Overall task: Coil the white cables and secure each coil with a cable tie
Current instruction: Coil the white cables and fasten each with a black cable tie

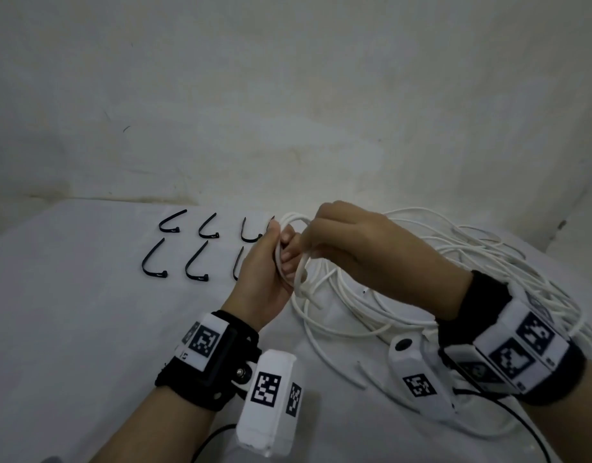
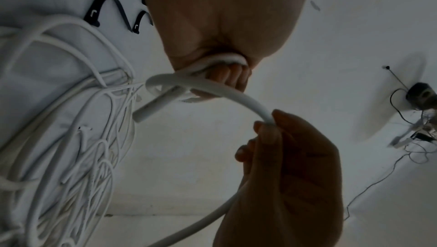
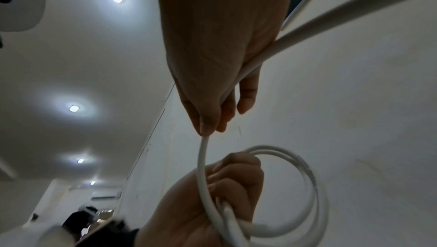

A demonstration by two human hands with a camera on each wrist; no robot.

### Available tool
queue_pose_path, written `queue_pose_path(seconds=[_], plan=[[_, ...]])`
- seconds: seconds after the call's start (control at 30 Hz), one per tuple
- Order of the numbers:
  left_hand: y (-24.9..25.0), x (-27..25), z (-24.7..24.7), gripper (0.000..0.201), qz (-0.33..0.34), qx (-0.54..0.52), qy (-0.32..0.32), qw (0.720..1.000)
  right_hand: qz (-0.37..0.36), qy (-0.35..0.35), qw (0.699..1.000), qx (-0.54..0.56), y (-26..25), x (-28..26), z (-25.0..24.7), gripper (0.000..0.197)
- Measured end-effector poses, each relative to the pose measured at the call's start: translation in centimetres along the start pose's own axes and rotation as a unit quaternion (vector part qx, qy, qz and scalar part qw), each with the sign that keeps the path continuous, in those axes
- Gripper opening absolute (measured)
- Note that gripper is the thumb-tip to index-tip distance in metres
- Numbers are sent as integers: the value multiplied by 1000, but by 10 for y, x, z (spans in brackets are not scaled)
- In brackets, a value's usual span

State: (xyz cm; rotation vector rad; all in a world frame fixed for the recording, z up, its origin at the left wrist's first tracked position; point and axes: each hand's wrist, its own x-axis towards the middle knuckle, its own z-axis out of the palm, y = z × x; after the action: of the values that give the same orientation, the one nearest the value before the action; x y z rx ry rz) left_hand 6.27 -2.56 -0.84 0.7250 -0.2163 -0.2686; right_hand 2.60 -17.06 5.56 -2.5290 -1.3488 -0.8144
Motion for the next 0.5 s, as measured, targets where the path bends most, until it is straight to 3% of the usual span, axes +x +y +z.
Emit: queue_pose_path(seconds=[0.17, 0.37, 0.5], plan=[[-1, -1, -3, 39, -31, 46, -19, 998, 74, 35, 993, 82, 15, 4, -4, 9], [-3, -1, -5, 32, -25, 103, -23, 994, 101, 79, 986, 106, 18, 4, 5, 7], [-3, -1, -2, 55, -15, 131, -23, 991, 99, 87, 984, 122, 17, 7, 12, 4]])
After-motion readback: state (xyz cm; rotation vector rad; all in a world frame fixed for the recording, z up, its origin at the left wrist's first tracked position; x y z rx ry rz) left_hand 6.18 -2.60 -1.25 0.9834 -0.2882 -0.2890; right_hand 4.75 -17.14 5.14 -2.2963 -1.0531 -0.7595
